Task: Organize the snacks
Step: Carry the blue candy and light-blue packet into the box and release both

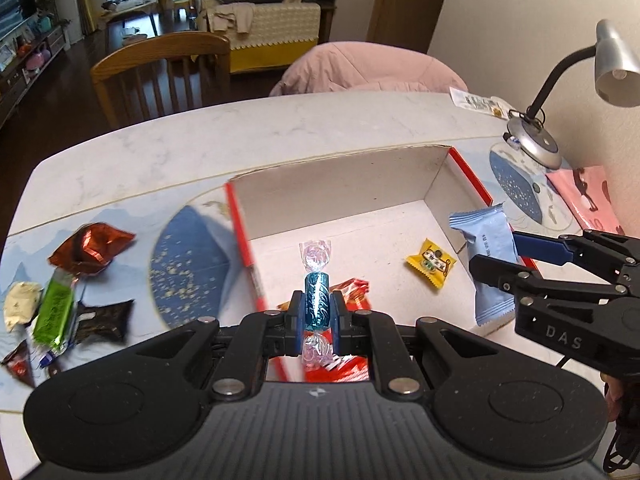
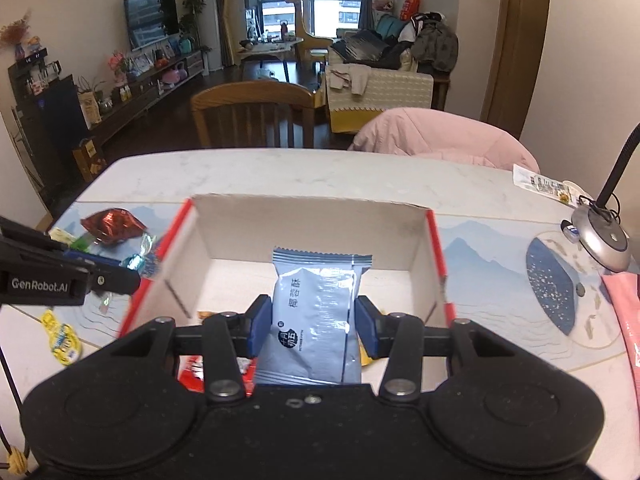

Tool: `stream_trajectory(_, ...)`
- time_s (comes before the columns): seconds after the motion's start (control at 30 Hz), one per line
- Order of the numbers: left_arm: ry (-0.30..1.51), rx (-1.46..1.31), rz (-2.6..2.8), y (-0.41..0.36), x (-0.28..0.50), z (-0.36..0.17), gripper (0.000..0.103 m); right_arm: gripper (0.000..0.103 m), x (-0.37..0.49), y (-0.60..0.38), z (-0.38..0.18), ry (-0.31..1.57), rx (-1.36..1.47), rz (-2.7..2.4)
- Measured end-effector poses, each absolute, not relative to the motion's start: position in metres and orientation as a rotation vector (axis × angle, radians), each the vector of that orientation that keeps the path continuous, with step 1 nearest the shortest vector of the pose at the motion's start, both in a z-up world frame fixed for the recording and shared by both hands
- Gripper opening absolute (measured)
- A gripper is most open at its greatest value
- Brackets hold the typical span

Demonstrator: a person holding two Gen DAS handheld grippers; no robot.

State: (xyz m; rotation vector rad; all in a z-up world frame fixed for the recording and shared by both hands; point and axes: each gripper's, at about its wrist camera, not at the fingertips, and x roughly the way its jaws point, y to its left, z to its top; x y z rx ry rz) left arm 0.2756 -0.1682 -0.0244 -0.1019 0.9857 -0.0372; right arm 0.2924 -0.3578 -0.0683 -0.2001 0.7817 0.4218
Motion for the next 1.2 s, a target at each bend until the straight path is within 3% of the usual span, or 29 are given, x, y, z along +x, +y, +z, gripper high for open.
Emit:
stream_trajectory(0.57,1.161,-0.03,-0.026,-0.195,0.361,-0.084,0.012,0.044,0.335,-0.354,-0.113,0.911,-0.282,0.507)
stream_trajectory(1.2,1.357,0.022,-0.031,-0.202,0.393,-0.126,0.012,0.045,0.354,-0.336,-0.16,1.118,-0.353,0.533)
